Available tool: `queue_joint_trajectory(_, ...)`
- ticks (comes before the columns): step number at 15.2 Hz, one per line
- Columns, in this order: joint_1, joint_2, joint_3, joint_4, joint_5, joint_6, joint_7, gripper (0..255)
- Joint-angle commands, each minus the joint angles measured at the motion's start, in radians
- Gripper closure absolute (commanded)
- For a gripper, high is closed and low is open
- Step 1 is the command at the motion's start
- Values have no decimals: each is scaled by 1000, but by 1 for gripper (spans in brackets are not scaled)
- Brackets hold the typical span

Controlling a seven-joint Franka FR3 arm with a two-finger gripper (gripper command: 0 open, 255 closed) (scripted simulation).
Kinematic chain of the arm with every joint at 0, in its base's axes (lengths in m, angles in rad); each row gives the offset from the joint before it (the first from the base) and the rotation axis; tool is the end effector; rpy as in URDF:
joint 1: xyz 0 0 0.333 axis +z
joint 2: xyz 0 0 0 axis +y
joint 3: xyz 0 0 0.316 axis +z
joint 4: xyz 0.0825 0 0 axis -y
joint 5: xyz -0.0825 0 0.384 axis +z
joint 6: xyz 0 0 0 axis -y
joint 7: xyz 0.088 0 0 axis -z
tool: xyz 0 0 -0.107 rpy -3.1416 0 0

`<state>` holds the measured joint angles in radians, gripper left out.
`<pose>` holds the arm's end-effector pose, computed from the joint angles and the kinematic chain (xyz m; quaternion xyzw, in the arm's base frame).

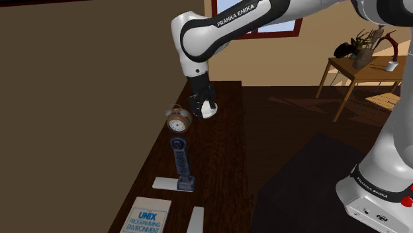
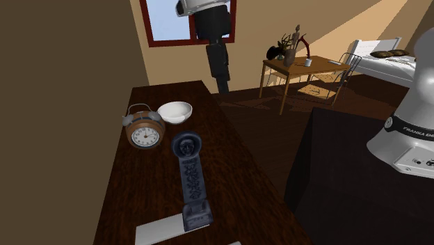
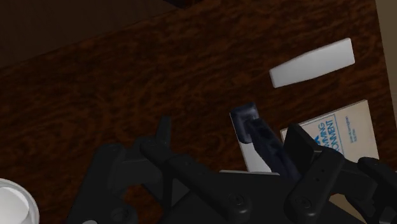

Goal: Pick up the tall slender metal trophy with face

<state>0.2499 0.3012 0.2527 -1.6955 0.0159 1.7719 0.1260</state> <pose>0.5464 0.2879 0.4083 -0.9763 -0.1821 0.1161 0.0096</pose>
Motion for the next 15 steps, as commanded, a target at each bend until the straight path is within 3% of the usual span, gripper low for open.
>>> queue_joint_trajectory(1, 24, 71, 11, 77, -15, -15, 5, 0)
queue_joint_trajectory(7, 114, 317, 31, 373, -66, -90, 14, 0)
queue_joint_trajectory(12, 207, 547, 35, 701, -104, -202, 7, 0)
queue_joint_trajectory(15, 205, 552, 33, 670, -105, -166, 5, 0)
